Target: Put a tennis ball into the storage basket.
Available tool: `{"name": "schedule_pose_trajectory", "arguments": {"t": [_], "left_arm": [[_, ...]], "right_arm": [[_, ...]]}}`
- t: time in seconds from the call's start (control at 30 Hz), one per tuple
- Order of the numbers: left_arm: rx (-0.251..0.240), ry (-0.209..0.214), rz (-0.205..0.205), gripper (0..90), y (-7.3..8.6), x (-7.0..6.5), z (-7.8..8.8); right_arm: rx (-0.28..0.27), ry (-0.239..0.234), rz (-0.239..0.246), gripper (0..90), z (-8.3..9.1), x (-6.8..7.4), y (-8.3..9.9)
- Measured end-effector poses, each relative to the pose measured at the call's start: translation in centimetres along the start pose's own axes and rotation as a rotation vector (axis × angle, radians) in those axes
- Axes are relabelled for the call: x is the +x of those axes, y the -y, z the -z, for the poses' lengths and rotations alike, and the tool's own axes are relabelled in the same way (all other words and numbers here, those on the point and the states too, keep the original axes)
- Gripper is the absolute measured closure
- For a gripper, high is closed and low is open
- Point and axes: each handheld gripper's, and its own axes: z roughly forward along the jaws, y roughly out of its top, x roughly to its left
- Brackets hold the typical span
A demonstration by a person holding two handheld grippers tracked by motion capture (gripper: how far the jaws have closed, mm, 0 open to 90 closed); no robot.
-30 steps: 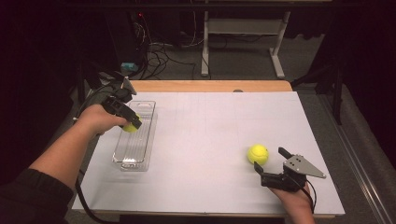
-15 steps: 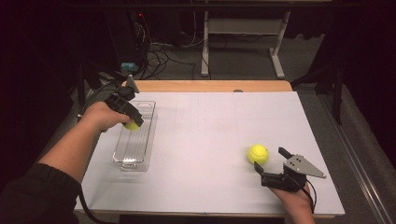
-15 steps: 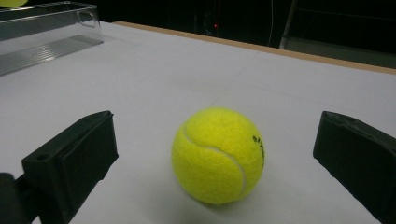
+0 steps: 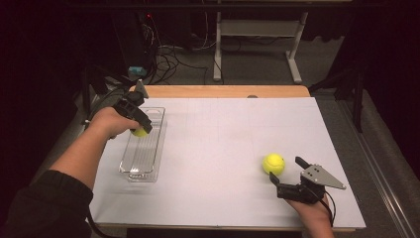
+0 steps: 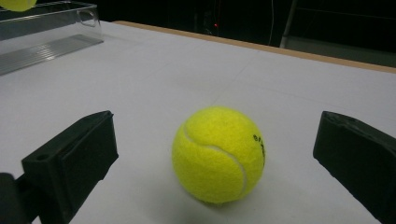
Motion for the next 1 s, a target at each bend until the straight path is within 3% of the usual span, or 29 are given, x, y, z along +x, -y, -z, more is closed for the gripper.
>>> {"name": "schedule_pose_trajectory", "arguments": {"t": [0.67,1.0], "left_arm": [[0.026,0.002,-0.001,26.5,-1.0,-0.2,-2.3],[0.013,0.004,-0.003,26.4,-1.3,-0.2,-2.3]], "right_arm": [[0.000,-0.002,-0.003,0.0,0.0,-0.1,0.0],[0.003,0.002,-0.002,0.0,0.0,-0.1,0.1]]}}
